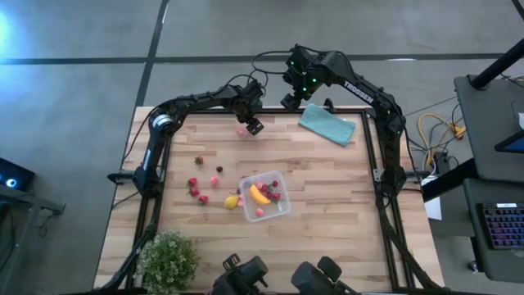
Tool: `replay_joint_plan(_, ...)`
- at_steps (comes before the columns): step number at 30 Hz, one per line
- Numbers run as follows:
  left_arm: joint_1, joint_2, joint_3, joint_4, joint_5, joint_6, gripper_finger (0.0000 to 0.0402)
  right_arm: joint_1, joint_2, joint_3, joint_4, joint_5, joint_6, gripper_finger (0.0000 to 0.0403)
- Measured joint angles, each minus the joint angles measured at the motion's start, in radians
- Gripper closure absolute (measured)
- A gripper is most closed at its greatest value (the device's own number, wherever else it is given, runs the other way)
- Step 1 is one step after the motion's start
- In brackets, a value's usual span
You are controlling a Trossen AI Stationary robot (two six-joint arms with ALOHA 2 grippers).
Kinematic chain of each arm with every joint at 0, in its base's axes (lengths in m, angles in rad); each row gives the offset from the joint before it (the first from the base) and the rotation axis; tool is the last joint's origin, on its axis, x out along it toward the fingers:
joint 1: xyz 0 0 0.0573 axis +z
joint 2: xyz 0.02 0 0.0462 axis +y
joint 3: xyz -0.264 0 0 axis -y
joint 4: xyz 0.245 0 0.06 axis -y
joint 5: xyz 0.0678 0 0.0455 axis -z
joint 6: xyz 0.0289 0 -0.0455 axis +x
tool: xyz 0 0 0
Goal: Pick and placing Produce into tupperware
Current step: Put the red cherry into the transparent bin
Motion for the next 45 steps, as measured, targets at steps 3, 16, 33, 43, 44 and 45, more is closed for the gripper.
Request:
replay_joint_plan(3, 0.000, 0.001, -0.002, 0.017, 0.000, -0.012, 0.0200, 0.000, 0.000, 0.000, 0.000, 0.000, 0.004, 0.0175)
replay_joint_plan(16, -0.016, 0.001, -0.025, 0.040, 0.000, -0.019, 0.0200, 0.000, 0.000, 0.000, 0.000, 0.000, 0.027, 0.0175)
replay_joint_plan(33, -0.015, 0.001, -0.028, -0.006, -0.031, -0.011, 0.0206, 0.000, 0.000, 0.000, 0.008, 0.000, 0.026, 0.0175)
replay_joint_plan(43, -0.015, 0.001, -0.071, -0.003, -0.031, -0.011, 0.0255, 0.000, 0.000, 0.000, 0.008, 0.000, 0.023, 0.0175)
replay_joint_plan(44, -0.015, 0.001, -0.077, 0.004, -0.031, -0.011, 0.0257, 0.000, 0.000, 0.000, 0.008, 0.000, 0.023, 0.0175)
replay_joint_plan(45, -0.015, 0.001, -0.079, 0.011, -0.031, -0.011, 0.0258, 0.000, 0.000, 0.000, 0.008, 0.000, 0.023, 0.0175)
